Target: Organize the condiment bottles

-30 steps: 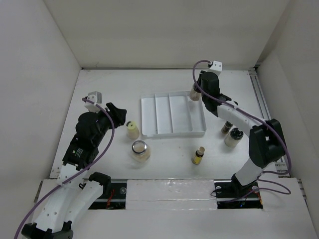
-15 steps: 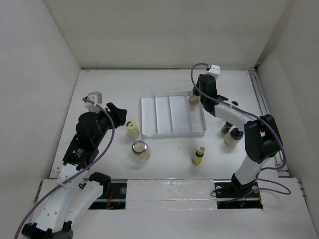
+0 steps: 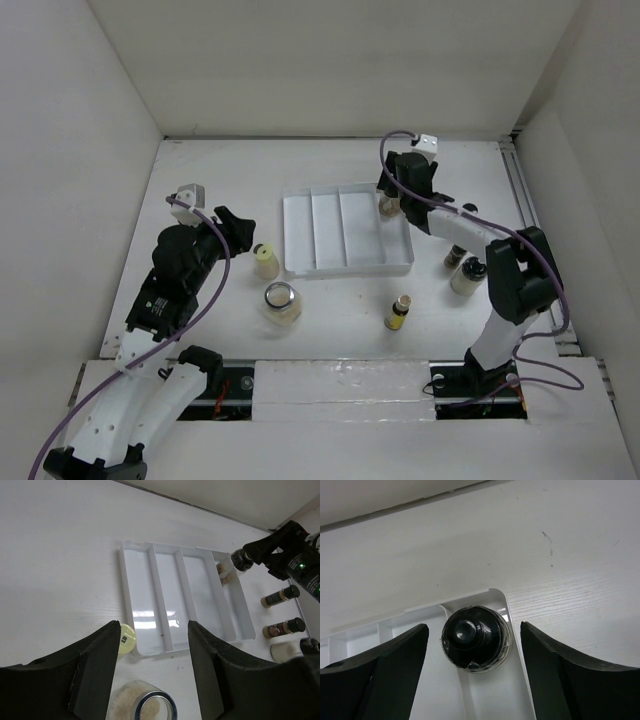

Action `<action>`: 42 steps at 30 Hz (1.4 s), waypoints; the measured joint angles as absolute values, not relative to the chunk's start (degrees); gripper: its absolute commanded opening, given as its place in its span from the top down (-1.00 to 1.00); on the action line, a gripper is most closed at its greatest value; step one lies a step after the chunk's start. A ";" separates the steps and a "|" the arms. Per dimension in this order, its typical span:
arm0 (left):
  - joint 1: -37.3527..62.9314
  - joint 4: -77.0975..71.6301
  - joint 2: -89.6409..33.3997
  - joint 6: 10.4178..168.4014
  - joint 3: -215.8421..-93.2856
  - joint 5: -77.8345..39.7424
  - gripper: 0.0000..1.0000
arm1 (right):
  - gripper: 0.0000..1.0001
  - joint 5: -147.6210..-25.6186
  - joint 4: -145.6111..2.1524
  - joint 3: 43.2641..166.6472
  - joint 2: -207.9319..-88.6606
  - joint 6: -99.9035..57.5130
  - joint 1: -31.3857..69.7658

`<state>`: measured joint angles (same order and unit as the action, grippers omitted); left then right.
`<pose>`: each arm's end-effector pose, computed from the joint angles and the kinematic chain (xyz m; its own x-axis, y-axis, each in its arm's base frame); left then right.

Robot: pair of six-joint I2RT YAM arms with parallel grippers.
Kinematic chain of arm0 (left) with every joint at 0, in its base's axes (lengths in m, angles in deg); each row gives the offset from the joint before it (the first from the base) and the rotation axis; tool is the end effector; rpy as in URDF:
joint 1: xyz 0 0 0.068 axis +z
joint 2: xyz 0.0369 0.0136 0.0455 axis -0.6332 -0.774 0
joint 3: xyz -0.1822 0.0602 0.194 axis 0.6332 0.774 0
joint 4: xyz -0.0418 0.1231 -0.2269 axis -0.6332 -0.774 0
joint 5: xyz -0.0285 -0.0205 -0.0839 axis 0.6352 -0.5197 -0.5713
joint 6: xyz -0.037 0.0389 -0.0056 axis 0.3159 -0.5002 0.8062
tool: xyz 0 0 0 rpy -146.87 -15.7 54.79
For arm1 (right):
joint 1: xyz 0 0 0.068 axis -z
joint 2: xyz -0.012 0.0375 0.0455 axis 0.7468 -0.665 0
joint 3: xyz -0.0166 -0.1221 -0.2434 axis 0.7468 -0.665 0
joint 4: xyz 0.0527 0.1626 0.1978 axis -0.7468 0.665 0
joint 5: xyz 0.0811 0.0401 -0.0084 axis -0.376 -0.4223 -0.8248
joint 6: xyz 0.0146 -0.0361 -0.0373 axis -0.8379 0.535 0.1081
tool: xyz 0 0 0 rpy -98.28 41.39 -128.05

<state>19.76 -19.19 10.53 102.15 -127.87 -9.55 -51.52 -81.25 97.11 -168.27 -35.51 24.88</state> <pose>0.1423 -0.0496 0.3571 -0.2136 -0.3610 -0.9077 0.2480 0.8787 -0.4079 0.3777 0.1459 0.2449 -0.3409 0.2008 -0.9184 0.1667 0.9743 0.1512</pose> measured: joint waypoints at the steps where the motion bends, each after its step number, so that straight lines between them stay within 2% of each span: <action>1: 19.76 -19.19 10.53 102.15 -127.87 -9.66 -0.04 | -0.60 -51.62 -80.86 96.83 -167.22 -35.57 24.72; 4: 19.76 -19.16 10.47 102.15 -127.85 -10.14 -0.04 | -0.63 -51.01 -79.59 94.71 -160.77 -35.90 24.24; 11: 19.76 -19.16 10.73 102.12 -127.85 -11.50 -0.04 | -0.56 -42.25 -76.10 83.19 -135.84 -43.94 26.73; 15: 19.76 -19.08 11.52 102.01 -127.85 -12.11 -0.04 | -0.39 -38.05 -67.99 75.28 -126.57 -50.19 27.87; 16: 19.76 -19.03 11.80 101.93 -127.85 -12.15 -0.04 | -0.28 -37.79 -64.99 73.99 -125.13 -51.37 27.87; 23: 19.76 -18.16 13.13 101.69 -127.85 -12.26 -0.04 | -0.23 -34.31 -45.06 72.22 -118.07 -60.05 27.87; 30: 19.76 -18.01 15.63 101.66 -127.85 -12.26 -0.04 | -0.25 -31.60 -31.31 72.24 -116.82 -66.54 28.18; 39: 19.76 -18.16 16.41 101.66 -127.85 -12.39 -0.04 | -0.19 -32.08 -26.79 72.24 -116.27 -67.59 29.27; 42: 19.76 -18.16 17.00 101.66 -127.85 -12.59 -0.04 | -0.10 -33.16 -27.16 72.24 -118.42 -66.19 30.58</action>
<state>19.76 -18.16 17.00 101.66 -127.85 -12.59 -33.16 -27.16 72.24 -118.42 -66.19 30.58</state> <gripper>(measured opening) 0.520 0.572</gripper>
